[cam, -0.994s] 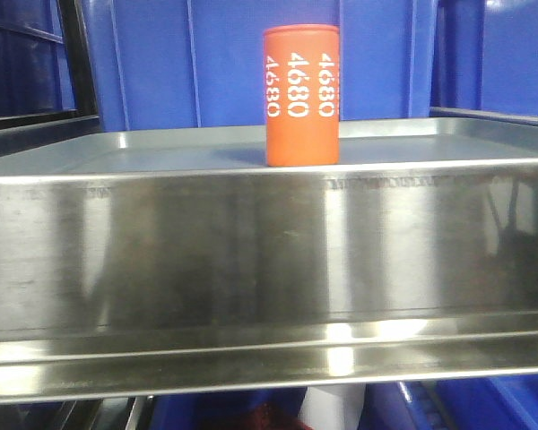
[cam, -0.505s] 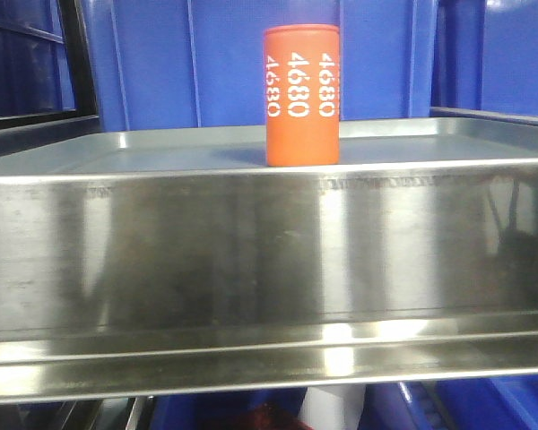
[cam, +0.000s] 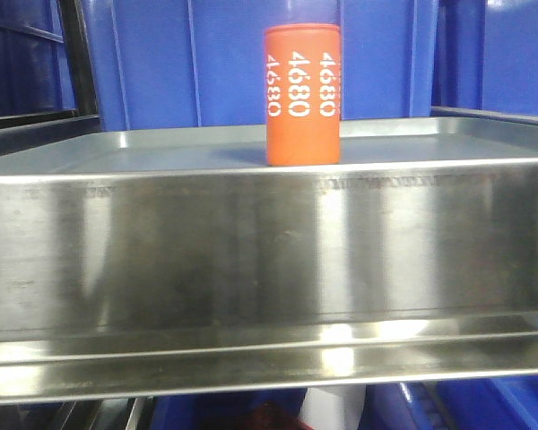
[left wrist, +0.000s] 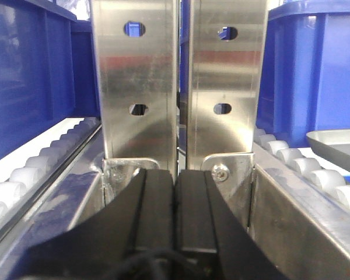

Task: Grab orange capacitor from left shelf to right conveyor

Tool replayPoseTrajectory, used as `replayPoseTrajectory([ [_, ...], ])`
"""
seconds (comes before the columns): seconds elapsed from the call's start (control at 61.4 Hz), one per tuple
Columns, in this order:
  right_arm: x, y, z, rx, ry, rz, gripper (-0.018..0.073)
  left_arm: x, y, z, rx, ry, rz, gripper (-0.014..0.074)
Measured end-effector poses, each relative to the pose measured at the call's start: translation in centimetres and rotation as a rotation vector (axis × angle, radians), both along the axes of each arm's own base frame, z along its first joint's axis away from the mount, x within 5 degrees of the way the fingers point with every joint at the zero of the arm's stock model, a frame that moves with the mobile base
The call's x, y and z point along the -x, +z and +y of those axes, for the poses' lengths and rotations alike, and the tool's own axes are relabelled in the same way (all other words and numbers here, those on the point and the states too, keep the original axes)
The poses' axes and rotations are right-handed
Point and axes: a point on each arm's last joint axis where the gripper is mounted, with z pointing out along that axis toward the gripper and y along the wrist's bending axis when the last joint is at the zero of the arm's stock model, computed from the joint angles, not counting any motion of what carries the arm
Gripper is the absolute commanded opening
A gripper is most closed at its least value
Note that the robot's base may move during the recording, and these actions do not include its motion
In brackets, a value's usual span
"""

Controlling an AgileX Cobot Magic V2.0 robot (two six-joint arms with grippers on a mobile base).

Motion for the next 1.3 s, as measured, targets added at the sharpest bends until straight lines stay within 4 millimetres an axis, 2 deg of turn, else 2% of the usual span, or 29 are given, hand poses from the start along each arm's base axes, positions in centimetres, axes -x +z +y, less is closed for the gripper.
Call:
replayPoseTrajectory([
  [0.049,0.6,2.8,0.0,0.006,0.004,-0.007,0.0054,0.0,0.0,0.0,0.000,0.000,0.000,-0.0105],
  [0.114,0.4,5.8,-0.1,-0.013,0.026,0.020,0.0054,0.0,0.0,0.0,0.000,0.000,0.000,-0.0105],
  [0.228,-1.5,9.9,0.2,-0.036,0.106,0.105,0.0054,0.0,0.0,0.0,0.000,0.000,0.000,-0.0105],
  [0.375,-6.3,12.0,2.8,0.004,0.270,0.319,0.0076,0.0,0.0,0.0,0.000,0.000,0.000,-0.0105],
  [0.472,-9.3,12.0,6.5,0.108,0.401,0.469,0.0203,0.0,0.0,0.0,0.000,0.000,0.000,-0.0105],
  [0.505,-9.8,11.8,7.8,0.143,0.444,0.504,0.0268,0.0,0.0,0.0,0.000,0.000,0.000,-0.0105],
  [0.586,-11.1,11.3,10.4,0.216,0.502,0.580,0.0498,0.0,0.0,0.0,0.000,0.000,0.000,-0.0105],
  [0.668,-12.1,10.7,12.4,0.264,0.539,0.633,0.0637,0.0,0.0,0.0,0.000,0.000,0.000,-0.0105],
  [0.814,-13.7,8.9,14.9,0.300,0.561,0.727,0.0622,0.0,0.0,0.0,0.000,0.000,0.000,-0.0105],
  [1.059,-14.9,7.2,16.1,0.317,0.558,0.800,0.0622,0.0,0.0,0.0,0.000,0.000,0.000,-0.0105],
  [1.303,-16.7,4.5,17.8,0.358,0.546,0.899,0.0622,0.0,0.0,0.0,0.000,0.000,0.000,-0.0105],
])
